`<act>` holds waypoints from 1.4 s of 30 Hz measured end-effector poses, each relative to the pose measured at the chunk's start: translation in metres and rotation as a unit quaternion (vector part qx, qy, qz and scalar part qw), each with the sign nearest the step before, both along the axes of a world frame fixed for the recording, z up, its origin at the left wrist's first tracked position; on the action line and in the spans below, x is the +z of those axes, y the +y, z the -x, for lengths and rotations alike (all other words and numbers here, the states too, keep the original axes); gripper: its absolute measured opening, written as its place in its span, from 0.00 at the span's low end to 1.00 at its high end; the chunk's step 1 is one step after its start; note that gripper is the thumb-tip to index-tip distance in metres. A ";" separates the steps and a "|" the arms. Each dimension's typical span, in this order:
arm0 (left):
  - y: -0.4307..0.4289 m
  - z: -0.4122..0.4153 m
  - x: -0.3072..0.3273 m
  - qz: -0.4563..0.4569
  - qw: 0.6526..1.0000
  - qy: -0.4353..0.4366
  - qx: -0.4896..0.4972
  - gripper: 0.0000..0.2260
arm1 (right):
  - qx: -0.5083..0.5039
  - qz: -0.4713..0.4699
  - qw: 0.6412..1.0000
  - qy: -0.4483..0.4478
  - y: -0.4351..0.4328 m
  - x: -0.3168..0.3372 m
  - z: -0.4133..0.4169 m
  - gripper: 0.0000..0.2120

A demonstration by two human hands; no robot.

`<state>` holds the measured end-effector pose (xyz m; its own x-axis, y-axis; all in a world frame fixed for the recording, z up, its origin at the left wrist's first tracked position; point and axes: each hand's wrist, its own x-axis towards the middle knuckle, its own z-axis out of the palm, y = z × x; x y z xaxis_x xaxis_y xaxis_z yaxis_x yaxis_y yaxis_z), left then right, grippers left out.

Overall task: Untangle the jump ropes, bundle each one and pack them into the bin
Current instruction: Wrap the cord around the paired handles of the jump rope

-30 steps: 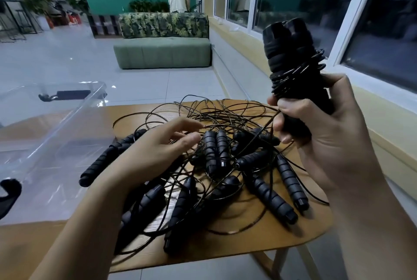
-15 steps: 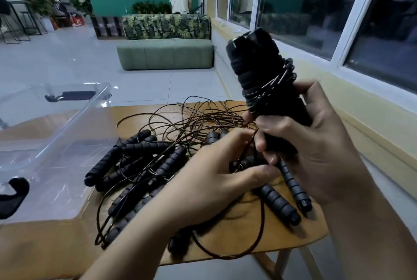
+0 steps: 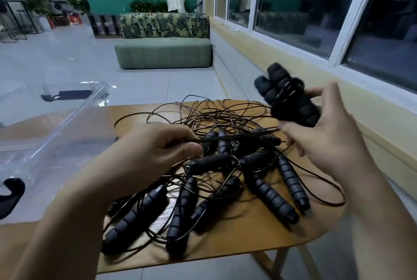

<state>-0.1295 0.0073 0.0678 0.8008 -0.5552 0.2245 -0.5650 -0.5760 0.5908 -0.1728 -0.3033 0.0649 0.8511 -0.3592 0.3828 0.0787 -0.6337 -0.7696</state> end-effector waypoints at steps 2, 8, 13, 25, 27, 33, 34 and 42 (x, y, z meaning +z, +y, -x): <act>0.004 -0.005 -0.001 0.034 0.999 -0.033 0.024 0.08 | 0.052 0.060 0.991 0.110 -0.001 -0.003 -0.001 0.25; -0.005 -0.010 -0.008 0.152 0.987 -0.058 0.016 0.08 | 0.308 0.088 0.896 0.308 0.007 0.005 0.014 0.26; -0.027 -0.013 -0.017 0.235 0.972 0.009 -0.022 0.10 | 0.477 -0.069 0.808 0.339 0.014 0.016 0.024 0.29; -0.077 -0.011 -0.051 0.157 0.982 0.088 -0.064 0.12 | 0.329 -0.323 0.887 -0.017 0.043 0.005 0.009 0.29; -0.078 -0.010 -0.050 0.179 0.973 0.121 -0.082 0.13 | 0.257 -0.298 0.919 -0.037 0.044 0.003 0.005 0.31; -0.063 -0.009 -0.040 0.146 0.980 0.102 -0.091 0.14 | 0.150 -0.164 0.975 0.017 0.038 -0.006 -0.001 0.31; -0.062 -0.007 -0.039 0.136 0.980 0.103 -0.098 0.14 | 0.162 -0.153 0.974 0.035 0.037 -0.006 -0.002 0.28; -0.059 -0.008 -0.047 0.168 0.957 0.212 -0.103 0.11 | 0.329 -0.410 0.850 0.031 0.036 -0.009 -0.009 0.17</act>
<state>-0.1216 -0.0516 0.0209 0.7415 -0.6638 0.0972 -0.3138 -0.2150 0.9248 -0.1635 -0.2676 0.0558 0.9806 0.0775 0.1800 0.1514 0.2834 -0.9470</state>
